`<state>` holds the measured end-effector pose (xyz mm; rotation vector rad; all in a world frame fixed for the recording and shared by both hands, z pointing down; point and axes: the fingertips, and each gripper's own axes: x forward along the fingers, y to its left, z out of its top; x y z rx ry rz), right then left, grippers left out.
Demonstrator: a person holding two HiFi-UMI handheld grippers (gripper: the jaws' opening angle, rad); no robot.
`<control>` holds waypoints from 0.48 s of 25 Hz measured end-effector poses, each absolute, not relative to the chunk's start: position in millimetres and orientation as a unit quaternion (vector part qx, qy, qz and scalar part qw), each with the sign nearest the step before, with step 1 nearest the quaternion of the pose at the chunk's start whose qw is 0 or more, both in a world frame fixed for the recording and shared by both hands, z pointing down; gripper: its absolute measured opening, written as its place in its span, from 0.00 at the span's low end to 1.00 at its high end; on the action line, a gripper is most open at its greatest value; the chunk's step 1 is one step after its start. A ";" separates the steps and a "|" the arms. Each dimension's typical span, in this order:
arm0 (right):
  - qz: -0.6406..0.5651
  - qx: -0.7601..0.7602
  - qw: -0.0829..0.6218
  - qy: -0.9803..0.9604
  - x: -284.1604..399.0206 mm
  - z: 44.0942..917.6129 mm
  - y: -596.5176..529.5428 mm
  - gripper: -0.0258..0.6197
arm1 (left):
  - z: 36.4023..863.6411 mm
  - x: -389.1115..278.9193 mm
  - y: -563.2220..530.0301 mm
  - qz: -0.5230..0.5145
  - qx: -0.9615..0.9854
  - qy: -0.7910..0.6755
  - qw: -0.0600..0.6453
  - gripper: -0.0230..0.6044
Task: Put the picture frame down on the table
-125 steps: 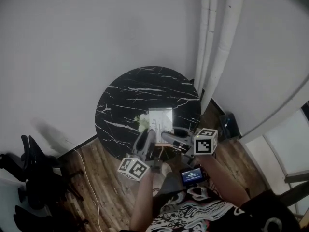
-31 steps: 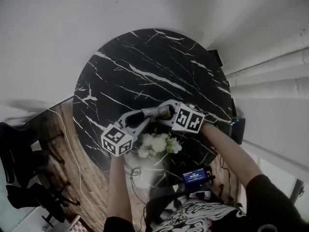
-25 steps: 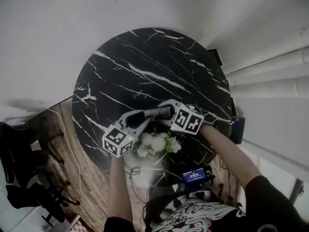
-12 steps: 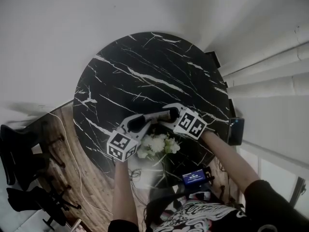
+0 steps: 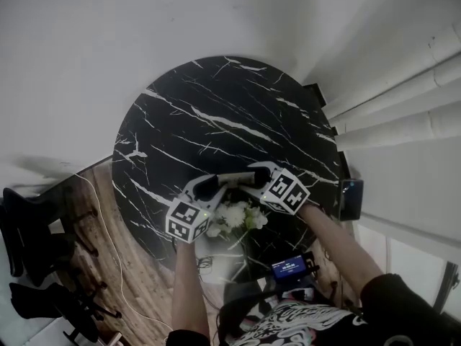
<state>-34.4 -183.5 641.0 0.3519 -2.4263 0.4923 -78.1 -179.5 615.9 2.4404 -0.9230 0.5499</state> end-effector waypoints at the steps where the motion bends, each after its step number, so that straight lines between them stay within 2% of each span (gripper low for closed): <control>1: 0.190 0.136 0.315 -0.920 -32.6 640.3 -183.7 0.31 | 616.0 -78.6 -179.6 0.201 0.888 -0.339 0.236 0.23; 7: 0.215 0.175 0.292 -0.915 -17.0 628.6 -188.8 0.33 | 613.5 -80.9 -180.9 0.215 0.875 -0.366 0.233 0.23; 12: 0.253 0.216 0.259 -0.906 -7.8 621.5 -184.3 0.33 | 599.2 -88.1 -180.6 0.179 0.873 -0.384 0.239 0.24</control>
